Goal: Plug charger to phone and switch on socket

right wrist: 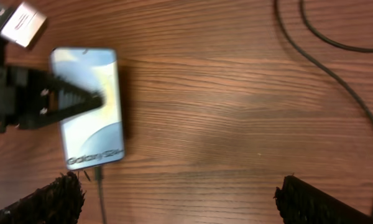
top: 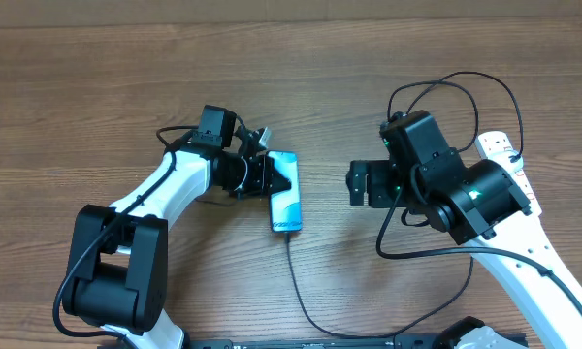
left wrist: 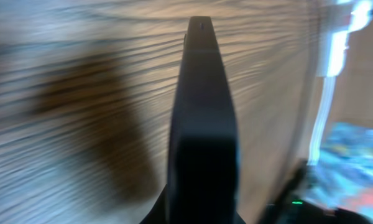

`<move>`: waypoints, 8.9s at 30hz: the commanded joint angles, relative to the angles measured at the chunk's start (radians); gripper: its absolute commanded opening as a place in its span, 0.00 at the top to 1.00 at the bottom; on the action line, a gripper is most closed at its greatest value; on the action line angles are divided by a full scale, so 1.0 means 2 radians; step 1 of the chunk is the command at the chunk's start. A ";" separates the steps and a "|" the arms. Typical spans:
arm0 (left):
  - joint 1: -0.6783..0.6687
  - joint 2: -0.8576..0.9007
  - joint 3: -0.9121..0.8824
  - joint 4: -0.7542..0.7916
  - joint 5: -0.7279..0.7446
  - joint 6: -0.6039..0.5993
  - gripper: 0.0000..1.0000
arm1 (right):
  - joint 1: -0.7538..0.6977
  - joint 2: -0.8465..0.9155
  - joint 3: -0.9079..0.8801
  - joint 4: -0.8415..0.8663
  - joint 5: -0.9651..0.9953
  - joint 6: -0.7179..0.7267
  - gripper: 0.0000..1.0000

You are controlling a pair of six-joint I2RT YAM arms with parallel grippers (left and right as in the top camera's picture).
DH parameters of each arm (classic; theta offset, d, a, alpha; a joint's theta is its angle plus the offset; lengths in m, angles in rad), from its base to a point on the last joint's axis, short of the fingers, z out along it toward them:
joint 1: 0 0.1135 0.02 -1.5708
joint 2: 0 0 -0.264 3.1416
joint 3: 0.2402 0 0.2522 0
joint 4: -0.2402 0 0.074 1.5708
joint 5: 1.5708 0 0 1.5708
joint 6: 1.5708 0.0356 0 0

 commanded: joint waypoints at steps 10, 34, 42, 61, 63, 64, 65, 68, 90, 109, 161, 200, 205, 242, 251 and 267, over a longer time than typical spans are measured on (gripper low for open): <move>0.062 0.037 0.003 -0.027 0.025 0.131 0.96 | -0.001 -0.007 0.006 -0.014 0.014 0.062 0.00; 0.120 0.151 0.003 -0.083 -0.043 0.212 0.93 | -0.001 -0.006 0.006 -0.015 0.014 0.060 0.00; 0.121 0.151 0.003 -0.073 -0.102 0.196 0.90 | -0.001 -0.006 0.006 -0.016 0.014 0.060 0.00; 0.120 0.151 0.003 -0.077 -0.182 0.182 0.65 | -0.001 -0.006 0.006 -0.007 0.014 0.060 0.00; 0.120 0.151 0.003 -0.082 -0.183 0.203 0.65 | -0.001 -0.006 0.006 -0.008 0.014 0.060 0.00; 0.120 0.151 0.003 -0.083 -0.183 0.209 0.66 | -0.001 -0.006 0.006 -0.008 0.014 0.060 0.00; 0.120 0.151 0.003 -0.084 -0.183 0.214 0.66 | -0.001 -0.006 0.006 -0.007 0.014 0.060 0.00; 0.120 0.151 0.004 -0.087 -0.182 0.234 0.68 | -0.001 -0.005 0.006 -0.006 0.014 0.060 0.00; 0.120 0.151 0.028 -0.111 -0.191 0.196 0.58 | -0.001 0.052 0.006 -0.008 0.014 0.062 0.00; 0.119 0.151 0.097 -0.141 -0.205 0.158 0.51 | -0.001 0.052 0.006 0.060 0.014 0.062 0.00; 0.001 -0.381 0.158 -0.070 -0.637 0.089 0.00 | -0.001 -0.009 0.006 -0.008 0.081 0.060 0.00; 0.146 -0.724 -0.109 0.241 -0.508 0.207 0.00 | -0.001 -0.166 0.006 -0.220 0.308 0.429 0.00; 0.146 -0.784 -0.146 0.242 -0.508 0.205 0.00 | -0.031 -0.165 0.008 -0.222 0.329 0.423 0.00; 0.146 -0.899 -0.225 0.249 -0.613 0.205 0.01 | -0.512 0.127 0.013 0.056 0.031 0.017 0.33; 0.147 -0.899 -0.226 0.242 -0.641 0.207 0.01 | -0.511 0.143 0.012 0.116 0.037 0.016 0.96; 0.147 -0.899 -0.226 0.006 -0.673 0.206 0.01 | -0.511 0.270 0.012 0.155 0.021 0.001 0.96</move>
